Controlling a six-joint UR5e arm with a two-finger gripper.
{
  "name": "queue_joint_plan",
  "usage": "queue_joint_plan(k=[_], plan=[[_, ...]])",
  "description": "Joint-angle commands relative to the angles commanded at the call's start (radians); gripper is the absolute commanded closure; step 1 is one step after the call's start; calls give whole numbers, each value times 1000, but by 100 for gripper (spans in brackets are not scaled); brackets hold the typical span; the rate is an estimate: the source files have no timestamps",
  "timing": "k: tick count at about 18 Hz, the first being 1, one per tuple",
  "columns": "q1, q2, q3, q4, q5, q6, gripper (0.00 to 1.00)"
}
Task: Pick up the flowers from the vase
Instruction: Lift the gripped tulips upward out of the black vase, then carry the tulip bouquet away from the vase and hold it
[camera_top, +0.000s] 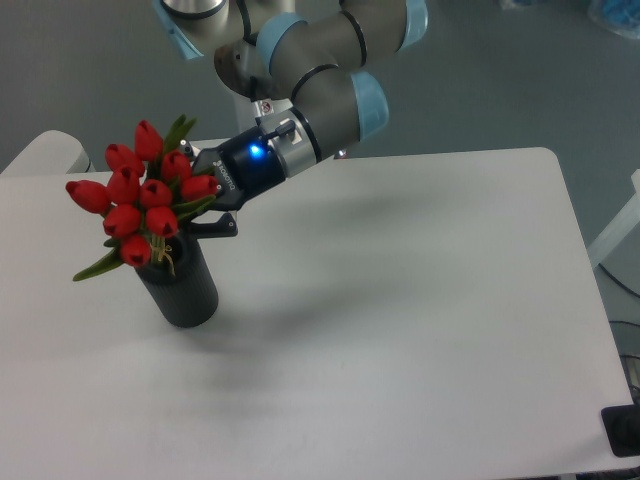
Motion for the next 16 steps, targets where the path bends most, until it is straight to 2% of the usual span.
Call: queue_joint_plan(k=[4,9,13,16], plan=[[37,32,11,0,0,-74,82],[58,31,83,0,-5,-187,82],[64,-3,182,-2,-32,-285,82],[69,-34,235,-2,-32,-301,82]])
